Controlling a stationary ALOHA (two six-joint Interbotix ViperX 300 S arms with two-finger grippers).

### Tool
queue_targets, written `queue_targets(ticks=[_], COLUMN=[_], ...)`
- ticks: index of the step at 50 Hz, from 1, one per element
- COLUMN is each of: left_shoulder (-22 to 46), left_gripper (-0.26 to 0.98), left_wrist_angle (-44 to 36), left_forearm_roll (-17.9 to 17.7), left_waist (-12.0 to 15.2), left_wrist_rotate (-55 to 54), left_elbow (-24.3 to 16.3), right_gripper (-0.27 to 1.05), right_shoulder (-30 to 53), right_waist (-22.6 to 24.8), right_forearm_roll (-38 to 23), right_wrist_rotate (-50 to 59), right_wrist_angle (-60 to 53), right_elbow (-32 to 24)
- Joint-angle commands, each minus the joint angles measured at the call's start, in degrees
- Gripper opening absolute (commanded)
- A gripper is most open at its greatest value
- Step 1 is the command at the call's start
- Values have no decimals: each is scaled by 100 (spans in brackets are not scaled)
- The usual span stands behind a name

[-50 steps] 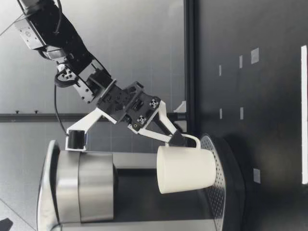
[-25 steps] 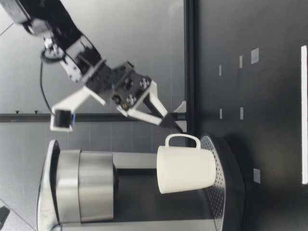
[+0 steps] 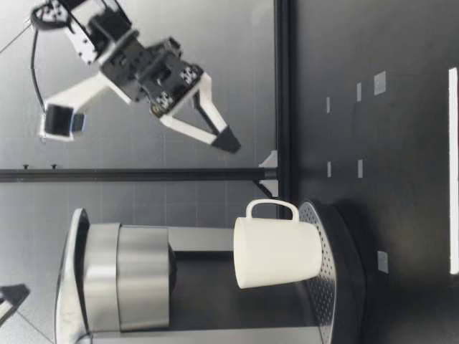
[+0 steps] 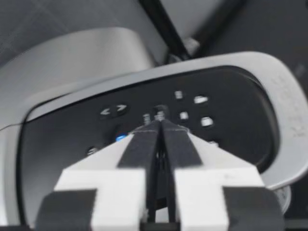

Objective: Place the coffee capsule inside the capsule container, then place the cup onto the center of the cup tray.

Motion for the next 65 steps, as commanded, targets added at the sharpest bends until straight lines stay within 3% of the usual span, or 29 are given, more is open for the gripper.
queue_targets(ticks=[1, 5, 10, 24, 51, 65], left_shoulder=[35, 114, 141, 290, 448, 448], left_gripper=[7, 7, 7, 7, 7, 7], left_wrist_angle=[62, 62, 62, 35, 79, 79], left_forearm_roll=[-387, -747, -870, -879, -879, -888], left_waist=[176, 325, 448, 650, 668, 773], left_wrist_rotate=[255, 527, 624, 650, 659, 598], left_elbow=[-352, -466, -519, -466, -360, -79], right_gripper=[53, 50, 45, 39, 39, 39], right_shoulder=[-352, -545, -756, -1037, -976, -976], right_waist=[9, 9, 18, 18, 18, 18], right_forearm_roll=[141, 272, 475, 562, 562, 562], right_wrist_rotate=[-18, -9, -35, -53, -70, -62], right_wrist_angle=[-35, -44, -44, -334, -369, -352], right_elbow=[44, 202, 404, 773, 773, 765])
